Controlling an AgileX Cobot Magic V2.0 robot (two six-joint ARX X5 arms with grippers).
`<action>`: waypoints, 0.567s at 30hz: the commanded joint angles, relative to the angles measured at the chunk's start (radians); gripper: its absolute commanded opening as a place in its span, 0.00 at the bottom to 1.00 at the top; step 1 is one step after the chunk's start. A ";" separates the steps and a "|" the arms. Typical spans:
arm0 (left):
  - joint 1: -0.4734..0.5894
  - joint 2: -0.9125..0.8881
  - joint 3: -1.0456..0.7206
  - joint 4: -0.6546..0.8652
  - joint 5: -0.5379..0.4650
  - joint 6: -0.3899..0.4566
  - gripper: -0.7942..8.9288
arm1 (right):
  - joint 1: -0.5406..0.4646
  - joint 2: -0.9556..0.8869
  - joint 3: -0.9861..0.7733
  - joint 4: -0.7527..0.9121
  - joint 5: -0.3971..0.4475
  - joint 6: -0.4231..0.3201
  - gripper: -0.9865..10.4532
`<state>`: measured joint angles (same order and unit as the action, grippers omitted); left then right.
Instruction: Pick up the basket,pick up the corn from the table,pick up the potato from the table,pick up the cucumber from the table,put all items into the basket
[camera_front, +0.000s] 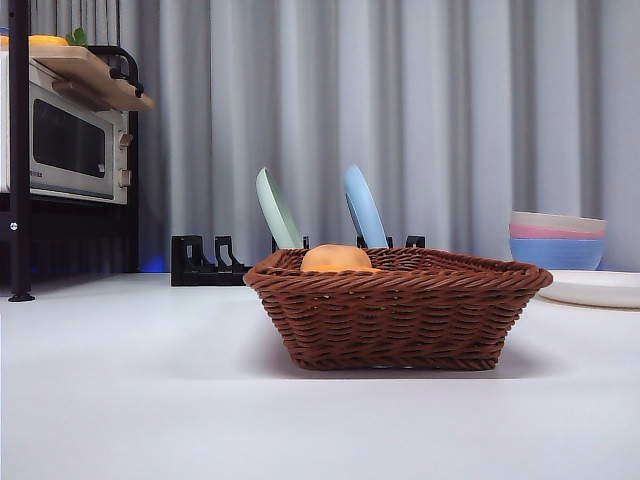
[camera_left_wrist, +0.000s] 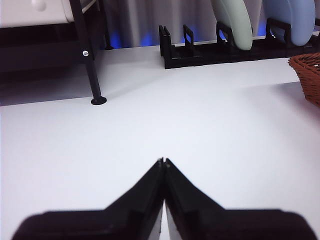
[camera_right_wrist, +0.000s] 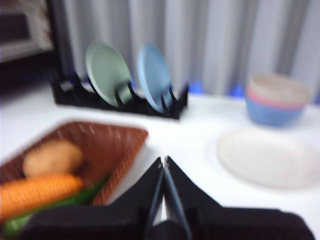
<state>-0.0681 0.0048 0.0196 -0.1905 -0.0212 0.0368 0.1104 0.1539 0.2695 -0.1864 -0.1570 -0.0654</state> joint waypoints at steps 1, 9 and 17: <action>0.003 -0.001 -0.016 0.004 0.002 0.009 0.08 | -0.002 -0.060 -0.107 0.007 0.002 0.016 0.07; 0.003 -0.001 -0.016 0.004 0.002 0.009 0.08 | -0.002 -0.143 -0.250 0.007 0.002 0.060 0.07; 0.003 -0.001 -0.016 0.006 0.002 0.009 0.08 | -0.002 -0.153 -0.262 0.014 0.002 0.082 0.07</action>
<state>-0.0677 0.0051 0.0193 -0.1898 -0.0212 0.0368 0.1097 0.0040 0.0238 -0.1772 -0.1562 -0.0044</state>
